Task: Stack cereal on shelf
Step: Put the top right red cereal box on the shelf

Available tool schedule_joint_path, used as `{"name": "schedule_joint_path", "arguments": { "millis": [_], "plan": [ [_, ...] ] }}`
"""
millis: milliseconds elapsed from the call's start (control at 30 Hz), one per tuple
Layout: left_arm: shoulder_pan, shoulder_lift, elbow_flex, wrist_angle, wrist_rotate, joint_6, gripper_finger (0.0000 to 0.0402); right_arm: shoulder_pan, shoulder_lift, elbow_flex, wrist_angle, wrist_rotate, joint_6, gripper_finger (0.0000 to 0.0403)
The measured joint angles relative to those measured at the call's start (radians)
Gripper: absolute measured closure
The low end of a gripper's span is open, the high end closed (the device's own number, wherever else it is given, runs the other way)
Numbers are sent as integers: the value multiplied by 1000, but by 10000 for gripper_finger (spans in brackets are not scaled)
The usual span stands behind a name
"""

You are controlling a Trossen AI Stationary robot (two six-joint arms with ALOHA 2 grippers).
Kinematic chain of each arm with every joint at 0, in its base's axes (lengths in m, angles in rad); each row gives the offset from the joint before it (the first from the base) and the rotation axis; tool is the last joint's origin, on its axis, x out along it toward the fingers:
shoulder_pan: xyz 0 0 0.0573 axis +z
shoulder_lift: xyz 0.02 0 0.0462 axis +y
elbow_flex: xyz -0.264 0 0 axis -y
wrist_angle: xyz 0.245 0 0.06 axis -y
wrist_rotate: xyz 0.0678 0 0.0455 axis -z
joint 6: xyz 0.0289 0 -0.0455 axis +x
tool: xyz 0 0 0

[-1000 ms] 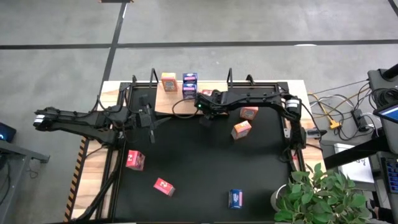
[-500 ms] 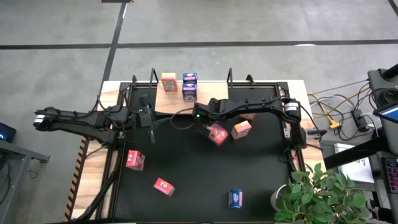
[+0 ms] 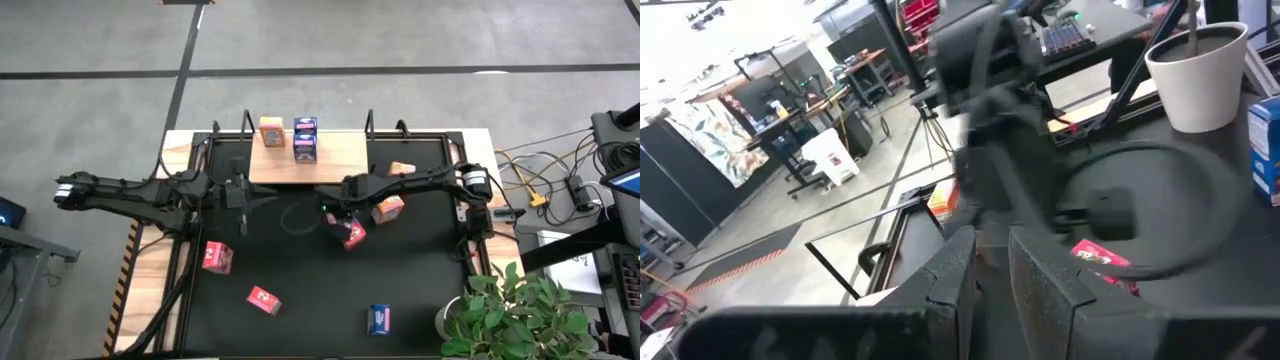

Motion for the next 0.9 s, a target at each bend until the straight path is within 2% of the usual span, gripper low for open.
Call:
{"name": "schedule_joint_path", "arguments": {
  "millis": [167, 333, 433, 700, 900],
  "plan": [
    [0, 40, 0, 28, 0, -19, 353, 76, -6, -28, -31, -20, -77, 394],
    [-4, 106, 12, 37, 0, -65, 353, 147, -32, -32, -47, -17, -81, 394],
    [-14, 154, 46, 39, 0, -105, 353, 183, -34, -50, -28, 23, -74, 394],
    [-100, 252, 82, 30, 0, -216, 353, 212, -43, -195, 88, 147, -122, 394],
    [-137, 287, 82, 30, -7, -318, 353, 213, -71, -275, 267, 127, -134, 394]
  ]
}}
